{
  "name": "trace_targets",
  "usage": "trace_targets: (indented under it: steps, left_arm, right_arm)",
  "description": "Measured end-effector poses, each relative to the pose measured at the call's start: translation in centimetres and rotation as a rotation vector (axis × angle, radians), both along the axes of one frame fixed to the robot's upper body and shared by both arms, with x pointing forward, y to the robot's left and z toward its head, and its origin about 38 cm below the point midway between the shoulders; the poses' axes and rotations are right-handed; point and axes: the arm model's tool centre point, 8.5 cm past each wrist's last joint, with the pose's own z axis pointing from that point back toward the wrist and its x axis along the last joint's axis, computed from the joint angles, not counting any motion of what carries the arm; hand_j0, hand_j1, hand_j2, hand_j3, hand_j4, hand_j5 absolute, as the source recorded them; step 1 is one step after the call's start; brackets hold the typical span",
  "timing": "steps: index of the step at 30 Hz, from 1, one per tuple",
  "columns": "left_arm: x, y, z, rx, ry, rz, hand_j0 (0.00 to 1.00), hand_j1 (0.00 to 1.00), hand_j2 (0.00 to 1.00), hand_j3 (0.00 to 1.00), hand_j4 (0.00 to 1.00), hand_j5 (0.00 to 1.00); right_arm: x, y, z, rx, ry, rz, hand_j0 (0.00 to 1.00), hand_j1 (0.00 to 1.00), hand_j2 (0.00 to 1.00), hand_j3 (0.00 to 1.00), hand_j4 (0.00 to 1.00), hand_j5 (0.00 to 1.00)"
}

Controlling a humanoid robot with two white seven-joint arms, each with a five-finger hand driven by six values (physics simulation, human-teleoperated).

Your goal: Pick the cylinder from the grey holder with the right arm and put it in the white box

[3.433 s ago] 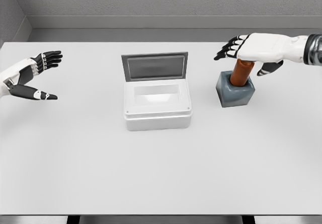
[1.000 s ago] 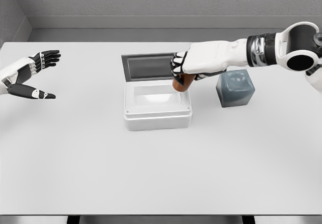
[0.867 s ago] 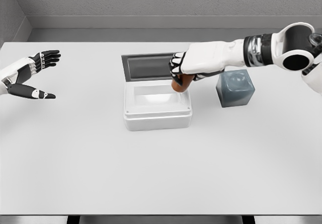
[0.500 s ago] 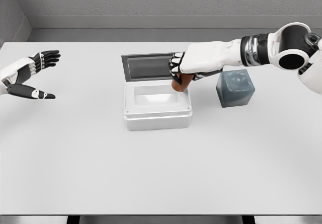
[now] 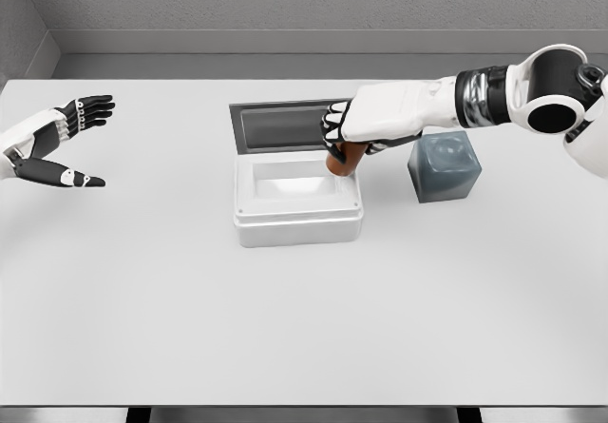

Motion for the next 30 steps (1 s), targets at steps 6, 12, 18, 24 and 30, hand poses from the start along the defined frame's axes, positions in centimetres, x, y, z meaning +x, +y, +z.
trace_targets:
  steps: [6,12,18,24,30]
  left_arm:
    - [0.0,0.0,0.0,0.000,0.000,0.000,1.00,1.00,1.00,1.00,1.00,1.00]
    - [0.0,0.0,0.0,0.000,0.000,0.000,1.00,1.00,1.00,1.00,1.00,1.00]
    - [0.0,0.0,0.0,0.000,0.000,0.000,1.00,1.00,1.00,1.00,1.00,1.00]
    - [0.0,0.0,0.0,0.000,0.000,0.000,1.00,1.00,1.00,1.00,1.00,1.00]
    - [4.7,-2.9,5.1,0.057,-0.113,-0.027,1.00,1.00,1.00,1.00,1.00,1.00]
  right_arm:
    - [-0.1,0.1,0.2,0.001,-0.002,0.005,1.00,1.00,1.00,1.00,1.00,1.00]
    - [-0.9,1.1,1.0,0.008,-0.021,0.041,1.00,1.00,1.00,1.00,1.00,1.00]
    - [-1.3,-1.4,3.6,0.049,-0.078,0.019,1.00,1.00,1.00,1.00,1.00,1.00]
    - [-1.3,-12.9,1.7,0.036,-0.015,-0.237,1.00,1.00,1.00,1.00,1.00,1.00]
    - [-0.4,-17.5,4.1,0.066,-0.062,-0.365,1.00,1.00,1.00,1.00,1.00,1.00]
